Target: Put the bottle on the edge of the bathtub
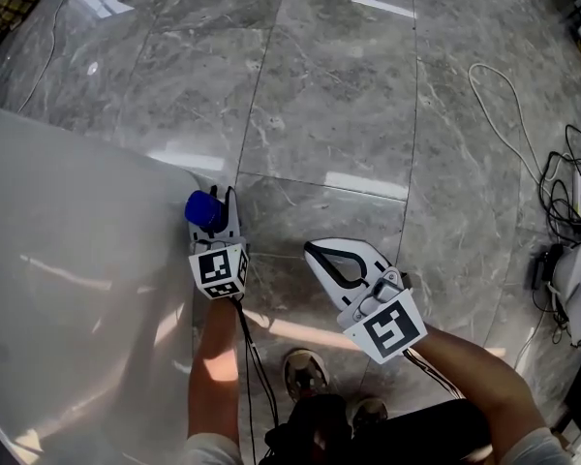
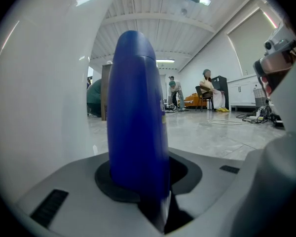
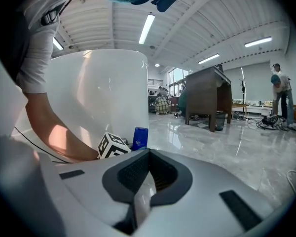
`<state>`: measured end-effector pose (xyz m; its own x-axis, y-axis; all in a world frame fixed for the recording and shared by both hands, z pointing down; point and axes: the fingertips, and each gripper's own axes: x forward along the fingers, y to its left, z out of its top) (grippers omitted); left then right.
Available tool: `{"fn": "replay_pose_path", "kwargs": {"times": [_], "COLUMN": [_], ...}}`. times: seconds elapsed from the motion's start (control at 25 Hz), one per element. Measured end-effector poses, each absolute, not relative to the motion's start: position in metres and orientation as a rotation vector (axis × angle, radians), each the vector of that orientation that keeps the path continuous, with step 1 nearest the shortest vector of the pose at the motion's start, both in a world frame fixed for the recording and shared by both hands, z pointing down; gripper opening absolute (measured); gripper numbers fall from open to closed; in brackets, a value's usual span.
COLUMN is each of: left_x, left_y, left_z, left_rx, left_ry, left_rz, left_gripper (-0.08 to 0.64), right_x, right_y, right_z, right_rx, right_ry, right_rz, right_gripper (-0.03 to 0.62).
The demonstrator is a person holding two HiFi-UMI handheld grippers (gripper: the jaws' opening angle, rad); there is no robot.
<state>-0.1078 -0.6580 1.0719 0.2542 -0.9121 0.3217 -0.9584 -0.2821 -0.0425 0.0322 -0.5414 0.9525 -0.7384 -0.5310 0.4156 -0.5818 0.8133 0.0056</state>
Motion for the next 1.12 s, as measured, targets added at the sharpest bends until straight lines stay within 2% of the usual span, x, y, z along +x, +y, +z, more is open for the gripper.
{"fn": "replay_pose_path", "kwargs": {"times": [1.12], "left_x": [-0.104], "left_y": [-0.663], "left_z": [1.1], "left_rx": [2.335], "left_ry": [-1.766], "left_rz": [0.415], "left_gripper": [0.118], "right_x": [0.028], "right_y": [-0.542], "right_z": [0.969], "right_rx": [0.823], "right_ry": [-2.571], "right_rz": [0.184], "right_gripper": [0.003]}}
